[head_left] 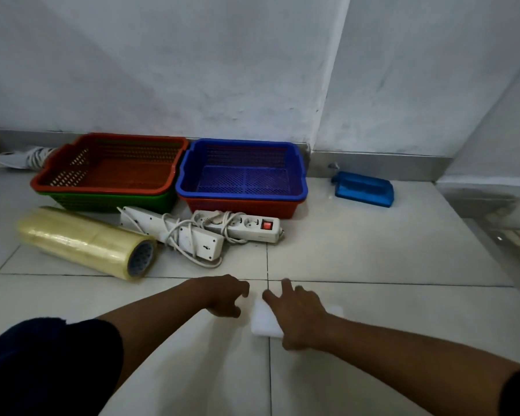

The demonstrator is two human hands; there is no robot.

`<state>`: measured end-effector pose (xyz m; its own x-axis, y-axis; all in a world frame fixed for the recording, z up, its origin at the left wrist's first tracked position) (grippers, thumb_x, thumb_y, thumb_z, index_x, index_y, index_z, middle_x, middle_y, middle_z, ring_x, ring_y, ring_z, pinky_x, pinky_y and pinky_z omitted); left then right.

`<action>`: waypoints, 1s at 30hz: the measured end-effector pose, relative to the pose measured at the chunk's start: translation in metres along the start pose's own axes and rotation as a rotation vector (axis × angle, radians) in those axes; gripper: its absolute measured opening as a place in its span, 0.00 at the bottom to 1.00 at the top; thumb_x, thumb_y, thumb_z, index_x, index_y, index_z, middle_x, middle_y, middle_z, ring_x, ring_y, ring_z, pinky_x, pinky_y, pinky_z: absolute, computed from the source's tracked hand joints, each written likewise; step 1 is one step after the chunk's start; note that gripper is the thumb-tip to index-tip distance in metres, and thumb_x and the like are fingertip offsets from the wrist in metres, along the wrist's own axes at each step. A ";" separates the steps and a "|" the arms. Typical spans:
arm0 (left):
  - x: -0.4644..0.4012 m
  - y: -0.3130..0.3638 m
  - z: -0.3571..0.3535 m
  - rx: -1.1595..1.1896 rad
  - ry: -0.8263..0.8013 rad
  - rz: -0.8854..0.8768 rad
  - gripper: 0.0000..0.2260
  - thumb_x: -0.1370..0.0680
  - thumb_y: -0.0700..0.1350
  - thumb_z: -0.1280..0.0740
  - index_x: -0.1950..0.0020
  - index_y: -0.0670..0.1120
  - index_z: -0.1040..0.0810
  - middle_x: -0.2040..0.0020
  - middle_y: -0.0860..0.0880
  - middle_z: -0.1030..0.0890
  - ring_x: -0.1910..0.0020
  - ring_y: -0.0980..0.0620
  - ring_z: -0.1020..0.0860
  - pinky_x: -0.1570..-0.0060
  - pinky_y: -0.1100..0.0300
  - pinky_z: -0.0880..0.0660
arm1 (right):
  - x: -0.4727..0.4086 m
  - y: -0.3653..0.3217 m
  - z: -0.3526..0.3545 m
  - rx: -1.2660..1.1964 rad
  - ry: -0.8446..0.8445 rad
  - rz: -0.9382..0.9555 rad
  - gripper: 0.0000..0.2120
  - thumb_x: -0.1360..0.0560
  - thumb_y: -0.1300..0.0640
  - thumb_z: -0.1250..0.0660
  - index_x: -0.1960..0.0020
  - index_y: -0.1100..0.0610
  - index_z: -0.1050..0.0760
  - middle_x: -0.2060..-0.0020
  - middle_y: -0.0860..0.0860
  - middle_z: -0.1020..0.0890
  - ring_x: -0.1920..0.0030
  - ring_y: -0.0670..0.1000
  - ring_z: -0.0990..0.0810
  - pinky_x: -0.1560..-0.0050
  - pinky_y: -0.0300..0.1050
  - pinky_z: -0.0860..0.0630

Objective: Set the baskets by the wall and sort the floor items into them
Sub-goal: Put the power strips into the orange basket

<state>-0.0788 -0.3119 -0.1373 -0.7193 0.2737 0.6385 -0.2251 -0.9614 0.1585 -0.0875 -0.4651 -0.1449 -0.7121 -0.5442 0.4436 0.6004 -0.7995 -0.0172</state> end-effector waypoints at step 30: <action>0.233 -0.153 -0.060 0.242 -0.464 0.945 0.22 0.21 0.53 0.39 0.31 0.42 0.31 0.38 0.44 0.22 0.43 0.46 0.23 0.51 0.57 0.29 | -0.012 -0.286 0.039 -0.313 0.027 0.941 0.42 0.37 0.35 0.33 0.30 0.49 0.45 0.35 0.51 0.32 0.36 0.53 0.33 0.34 0.55 0.42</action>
<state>-0.2514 -0.0988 -0.0582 -0.2034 -0.5713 0.7952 0.4630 -0.7717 -0.4360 -0.2359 -0.2202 -0.1102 -0.0046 -0.9943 0.1067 0.8051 -0.0669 -0.5894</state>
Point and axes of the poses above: each hand's wrist, its own x-axis away from the middle knuckle, its own z-axis out of the back of the hand, y = z × x, the point moved 3 cm from there along -x, towards the middle knuckle
